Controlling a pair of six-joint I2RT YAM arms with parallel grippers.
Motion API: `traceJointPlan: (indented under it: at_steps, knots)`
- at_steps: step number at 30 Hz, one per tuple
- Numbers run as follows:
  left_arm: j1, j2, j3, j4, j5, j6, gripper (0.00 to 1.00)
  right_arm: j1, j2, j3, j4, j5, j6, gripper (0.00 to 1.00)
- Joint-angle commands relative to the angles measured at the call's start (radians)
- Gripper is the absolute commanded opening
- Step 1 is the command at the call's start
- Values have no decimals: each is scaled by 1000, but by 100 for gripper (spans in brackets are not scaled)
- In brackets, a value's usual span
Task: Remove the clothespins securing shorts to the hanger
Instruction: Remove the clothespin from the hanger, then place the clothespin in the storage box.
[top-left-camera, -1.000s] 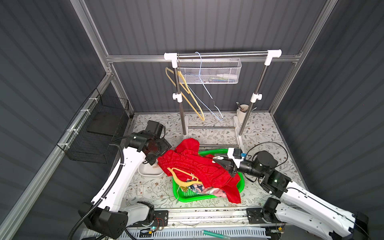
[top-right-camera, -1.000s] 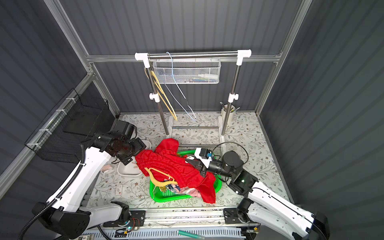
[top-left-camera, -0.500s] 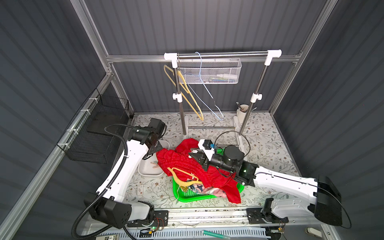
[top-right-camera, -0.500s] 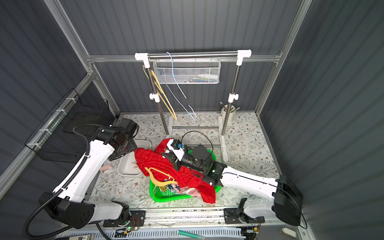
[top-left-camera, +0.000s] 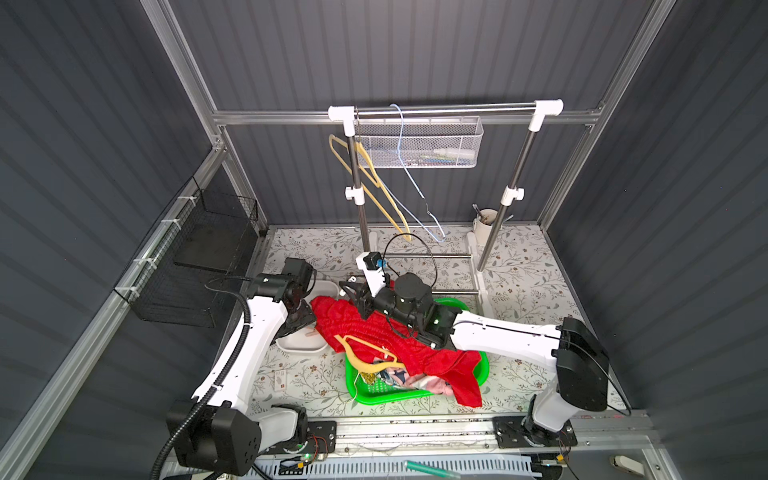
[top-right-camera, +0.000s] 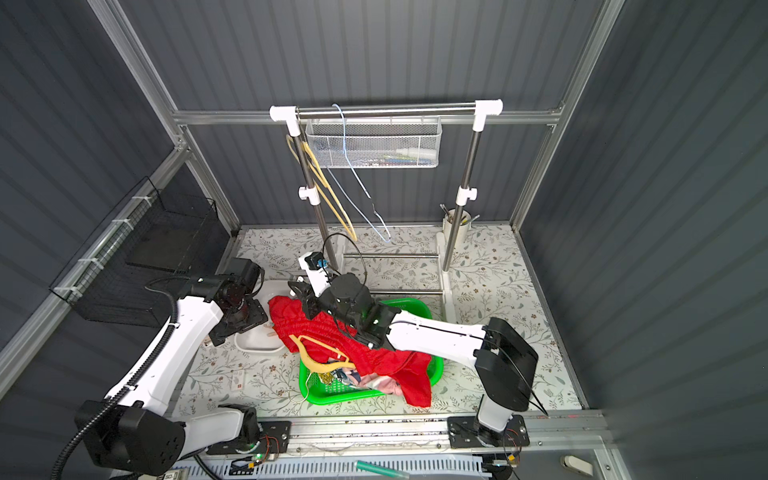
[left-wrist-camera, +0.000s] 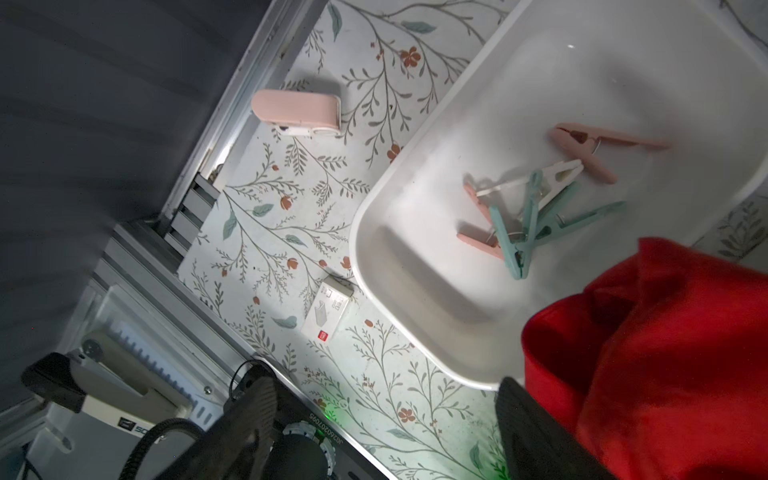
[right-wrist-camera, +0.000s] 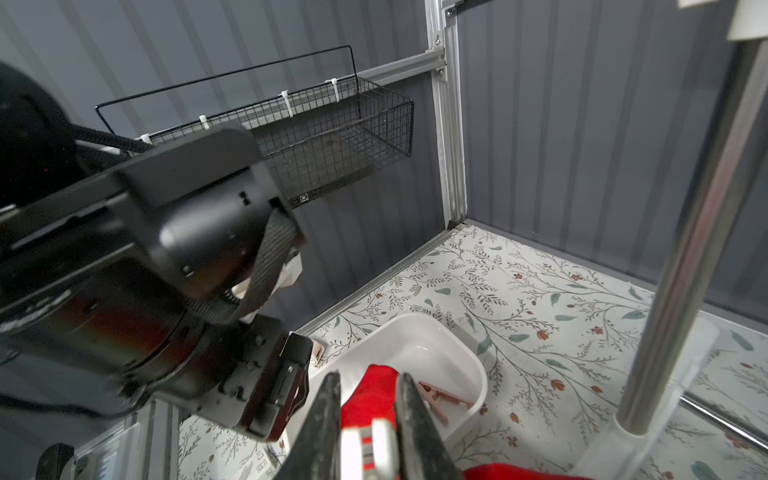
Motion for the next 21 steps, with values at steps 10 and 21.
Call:
traceJointPlan:
  at_steps: [10, 21]
  knots:
    - [141, -80, -146, 39, 192, -35, 82, -5, 260, 357, -265, 15, 68, 21]
    - [182, -118, -243, 44, 275, -67, 78, -14, 512, 707, -461, -69, 92, 22]
